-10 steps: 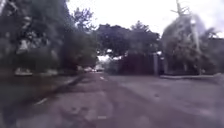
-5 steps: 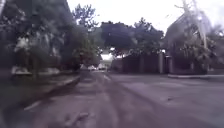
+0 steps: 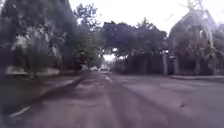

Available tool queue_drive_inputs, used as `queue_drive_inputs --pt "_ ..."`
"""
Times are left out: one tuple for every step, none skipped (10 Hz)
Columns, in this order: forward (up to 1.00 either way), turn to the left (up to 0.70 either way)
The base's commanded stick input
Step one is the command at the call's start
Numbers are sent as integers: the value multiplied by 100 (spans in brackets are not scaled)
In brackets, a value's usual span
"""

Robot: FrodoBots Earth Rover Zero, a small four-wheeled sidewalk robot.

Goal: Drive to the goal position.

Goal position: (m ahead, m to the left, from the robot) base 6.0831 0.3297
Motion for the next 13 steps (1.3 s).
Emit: queue_drive_inputs --pt "70 0" --pt "70 0" --pt "70 0" --pt "70 0" --pt "70 0" --pt "70 0" --pt "70 0" --pt "70 0" --pt "70 0" --pt "70 0" --pt "70 0" --pt "70 0" --pt "70 0"
